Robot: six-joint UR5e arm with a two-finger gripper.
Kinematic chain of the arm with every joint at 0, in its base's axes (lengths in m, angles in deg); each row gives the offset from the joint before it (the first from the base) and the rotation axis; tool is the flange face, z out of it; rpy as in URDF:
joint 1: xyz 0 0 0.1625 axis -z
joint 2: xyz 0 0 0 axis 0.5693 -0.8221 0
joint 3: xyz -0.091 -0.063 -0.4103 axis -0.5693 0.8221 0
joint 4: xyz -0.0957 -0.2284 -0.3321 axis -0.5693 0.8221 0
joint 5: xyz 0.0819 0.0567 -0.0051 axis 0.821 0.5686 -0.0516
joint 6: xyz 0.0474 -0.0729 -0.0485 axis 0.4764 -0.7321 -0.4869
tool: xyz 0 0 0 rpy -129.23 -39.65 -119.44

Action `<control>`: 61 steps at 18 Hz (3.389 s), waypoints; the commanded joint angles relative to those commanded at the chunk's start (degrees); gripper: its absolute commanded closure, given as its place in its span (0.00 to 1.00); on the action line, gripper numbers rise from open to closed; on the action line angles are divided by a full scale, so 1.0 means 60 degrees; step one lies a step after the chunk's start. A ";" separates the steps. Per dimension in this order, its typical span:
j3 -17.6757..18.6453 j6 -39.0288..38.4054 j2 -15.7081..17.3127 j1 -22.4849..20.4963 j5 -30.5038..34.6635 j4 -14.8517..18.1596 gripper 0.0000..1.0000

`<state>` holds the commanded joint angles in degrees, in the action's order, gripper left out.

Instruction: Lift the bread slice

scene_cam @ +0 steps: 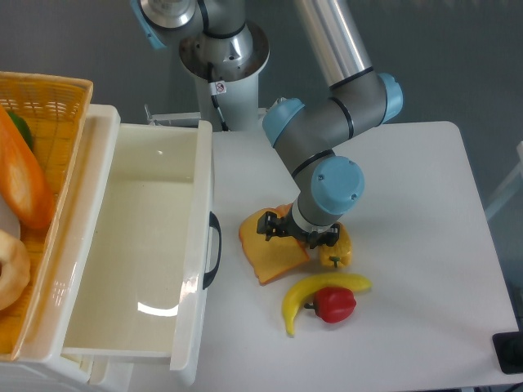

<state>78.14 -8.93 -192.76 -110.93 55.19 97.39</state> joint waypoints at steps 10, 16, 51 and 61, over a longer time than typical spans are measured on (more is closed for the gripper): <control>-0.0015 0.0015 -0.0205 0.0015 0.0029 -0.0044 0.00; 0.0000 0.0000 -0.0249 0.0088 0.0044 -0.0102 0.00; -0.1039 -0.0103 0.0497 0.0337 0.0015 0.0921 1.00; -0.1436 0.2603 0.1596 0.0381 0.0044 0.1142 1.00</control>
<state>69.52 6.69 -183.19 -108.65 55.46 104.24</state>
